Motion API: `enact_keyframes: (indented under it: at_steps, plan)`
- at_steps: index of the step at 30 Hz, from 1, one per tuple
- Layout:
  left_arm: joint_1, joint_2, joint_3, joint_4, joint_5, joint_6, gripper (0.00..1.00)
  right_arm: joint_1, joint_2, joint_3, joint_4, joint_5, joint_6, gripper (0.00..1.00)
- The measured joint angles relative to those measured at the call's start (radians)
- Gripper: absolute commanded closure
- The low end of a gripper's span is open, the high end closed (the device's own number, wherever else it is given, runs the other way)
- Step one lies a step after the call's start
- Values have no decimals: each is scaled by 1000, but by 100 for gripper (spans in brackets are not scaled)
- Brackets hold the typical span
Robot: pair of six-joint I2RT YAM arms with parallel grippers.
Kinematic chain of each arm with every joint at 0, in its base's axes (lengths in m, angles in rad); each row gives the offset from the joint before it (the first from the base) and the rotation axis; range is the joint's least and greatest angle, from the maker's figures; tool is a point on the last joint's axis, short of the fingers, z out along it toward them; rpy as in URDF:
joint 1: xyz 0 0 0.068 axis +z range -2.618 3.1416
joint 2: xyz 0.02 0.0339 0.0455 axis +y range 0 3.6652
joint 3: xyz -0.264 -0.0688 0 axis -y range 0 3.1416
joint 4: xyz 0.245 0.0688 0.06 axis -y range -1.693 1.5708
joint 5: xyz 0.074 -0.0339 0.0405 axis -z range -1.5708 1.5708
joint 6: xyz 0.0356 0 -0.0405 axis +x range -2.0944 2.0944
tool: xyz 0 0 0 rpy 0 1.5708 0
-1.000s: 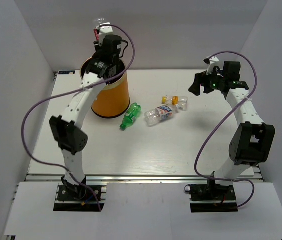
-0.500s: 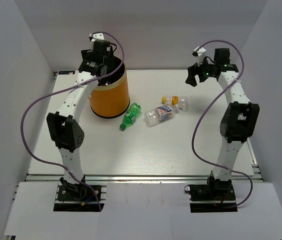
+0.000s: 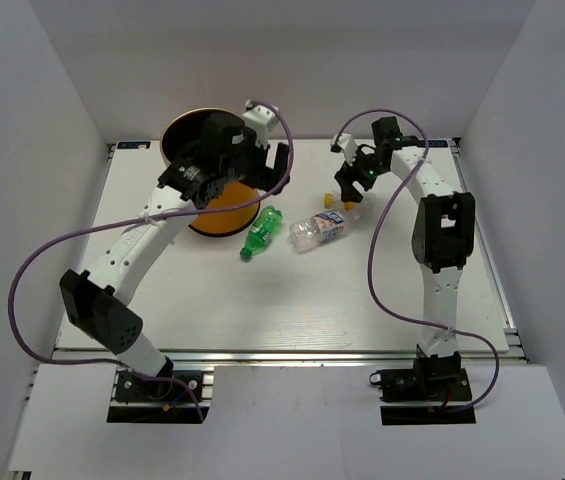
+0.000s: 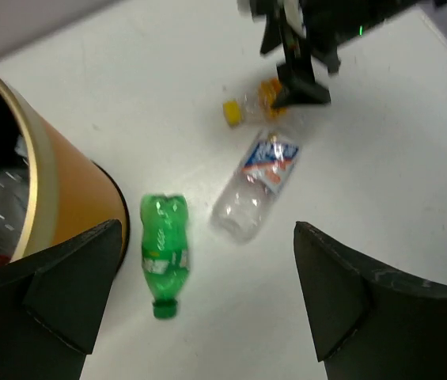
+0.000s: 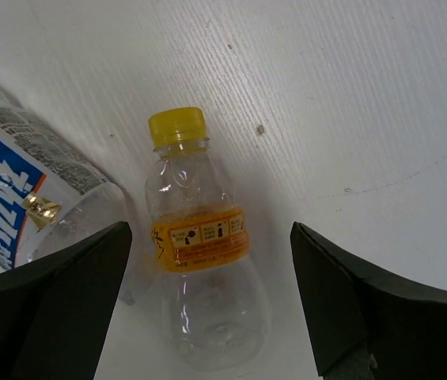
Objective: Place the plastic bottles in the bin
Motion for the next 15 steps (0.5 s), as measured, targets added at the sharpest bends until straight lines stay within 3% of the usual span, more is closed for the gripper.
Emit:
enact_keyframes:
  at_steps: [4, 11, 14, 15]
  plan:
    - [-21, -23, -137, -16, 30, -12, 1, 2, 29, 14, -5, 32, -23, 15]
    - [-115, 76, -161, 8, 78, -6, 1, 5, 96, 14, -37, 88, -69, 24]
    - [-150, 119, -160, 46, 104, 9, 1, 6, 120, 14, -54, 106, -82, 40]
    - [-156, 128, -160, 54, 110, 12, 1, 6, 124, 14, -60, 107, -85, 55]
